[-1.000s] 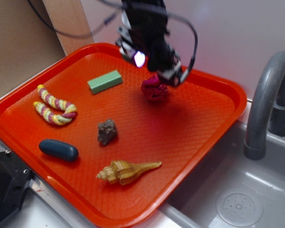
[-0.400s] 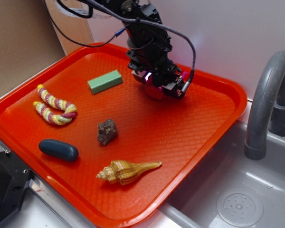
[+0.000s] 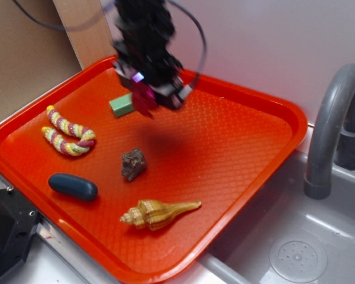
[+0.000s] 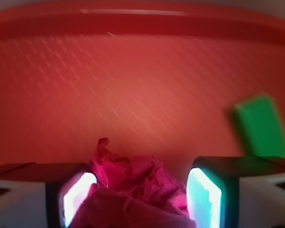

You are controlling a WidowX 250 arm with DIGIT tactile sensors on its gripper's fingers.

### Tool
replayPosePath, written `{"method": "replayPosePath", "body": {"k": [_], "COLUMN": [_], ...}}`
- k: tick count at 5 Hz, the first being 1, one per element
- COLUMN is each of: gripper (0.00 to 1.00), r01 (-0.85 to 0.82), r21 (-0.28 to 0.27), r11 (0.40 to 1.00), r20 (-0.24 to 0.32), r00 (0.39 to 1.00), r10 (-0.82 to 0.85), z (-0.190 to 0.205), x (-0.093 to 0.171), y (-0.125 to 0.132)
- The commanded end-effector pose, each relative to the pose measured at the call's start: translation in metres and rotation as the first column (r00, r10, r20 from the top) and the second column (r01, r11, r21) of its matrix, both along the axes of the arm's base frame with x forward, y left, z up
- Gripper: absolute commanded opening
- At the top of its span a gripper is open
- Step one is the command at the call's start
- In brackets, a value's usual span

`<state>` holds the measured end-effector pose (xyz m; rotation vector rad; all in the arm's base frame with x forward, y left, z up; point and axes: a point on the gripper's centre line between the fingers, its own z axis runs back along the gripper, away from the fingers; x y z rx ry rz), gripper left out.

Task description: Grab the red paper.

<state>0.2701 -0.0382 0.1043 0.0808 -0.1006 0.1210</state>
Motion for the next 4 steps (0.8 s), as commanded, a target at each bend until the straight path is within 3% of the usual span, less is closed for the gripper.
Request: {"method": "replayPosePath", "body": {"k": [1,3,4], "gripper": [0.0,0.0,0.0], "r01": [-0.105,-0.098,-0.056], "r21": [0.006,0.008,0.054], "r11": [0.994,0.995,0.997], "r20": [0.09,0.177,0.144], "r00": [0.99,0.98,0.988], "r10": [0.104,0.095,0.047], "z": [0.107,0.162,0.153], "x": [-0.031,-0.044,-0.04], "y": [0.011,0.007,0.01]}}
